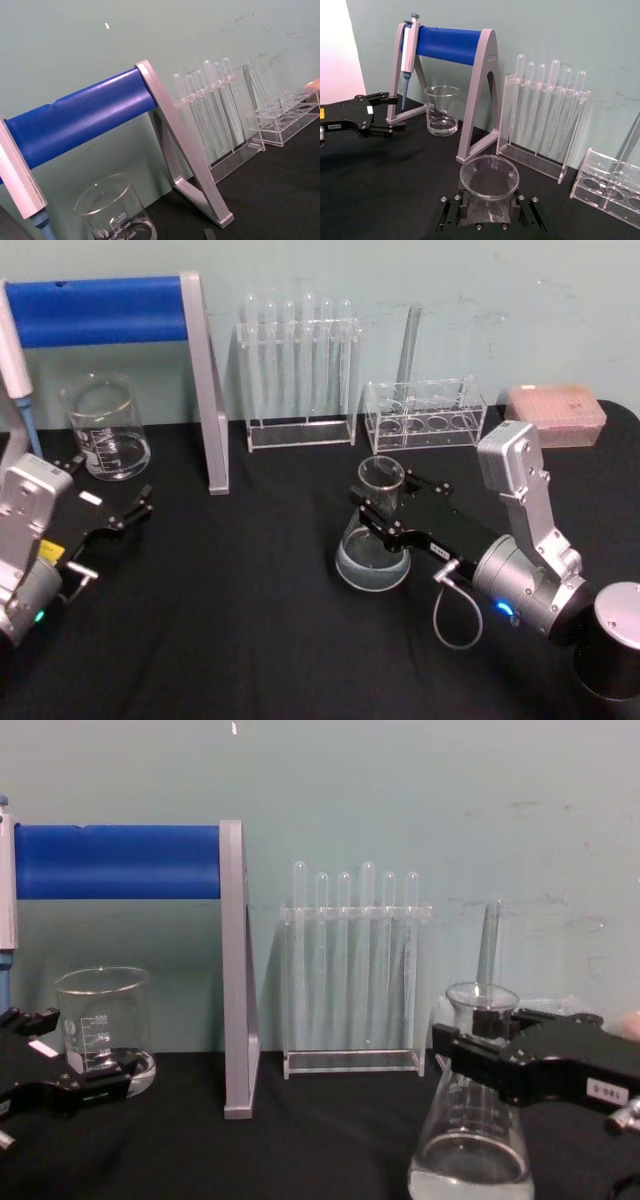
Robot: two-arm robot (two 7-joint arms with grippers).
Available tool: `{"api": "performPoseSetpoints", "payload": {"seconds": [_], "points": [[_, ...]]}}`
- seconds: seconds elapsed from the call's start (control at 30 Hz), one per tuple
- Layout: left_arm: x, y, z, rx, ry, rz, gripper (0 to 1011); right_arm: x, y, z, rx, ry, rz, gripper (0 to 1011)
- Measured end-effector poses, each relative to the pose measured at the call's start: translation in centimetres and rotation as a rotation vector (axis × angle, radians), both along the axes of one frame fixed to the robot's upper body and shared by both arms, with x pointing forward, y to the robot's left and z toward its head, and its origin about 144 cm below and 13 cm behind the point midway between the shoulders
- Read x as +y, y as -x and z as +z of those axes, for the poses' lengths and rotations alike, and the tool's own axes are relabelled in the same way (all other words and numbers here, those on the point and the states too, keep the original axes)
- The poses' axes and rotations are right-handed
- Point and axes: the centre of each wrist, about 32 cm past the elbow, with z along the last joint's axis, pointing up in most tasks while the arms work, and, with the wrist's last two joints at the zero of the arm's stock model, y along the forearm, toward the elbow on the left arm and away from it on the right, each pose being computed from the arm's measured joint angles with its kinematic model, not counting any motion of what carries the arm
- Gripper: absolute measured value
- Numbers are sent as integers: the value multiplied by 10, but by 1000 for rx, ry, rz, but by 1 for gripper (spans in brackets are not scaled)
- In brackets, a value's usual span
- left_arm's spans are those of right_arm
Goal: Grasp the erlenmeyer flask with one hand, shake it three times, then place it back.
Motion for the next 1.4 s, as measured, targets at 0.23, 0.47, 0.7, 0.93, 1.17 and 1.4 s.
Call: {"api": "performPoseSetpoints", "payload": {"seconds": [0.23,0.47,0.7,0.93,1.17,1.4], "points": [[0,0,0,0,0,0,1001,1,1,-5,16,1,3,450],[0,0,0,0,0,0,1001,2,2,-9,35,4,4,450],[0,0,0,0,0,0,1001,3,2,-12,47,7,6,450],[0,0,0,0,0,0,1001,3,2,-14,59,13,5,450],[0,0,0,0,0,0,1001,4,3,-15,66,15,7,450],[0,0,0,0,0,0,1001,4,3,-16,68,17,6,450]]}}
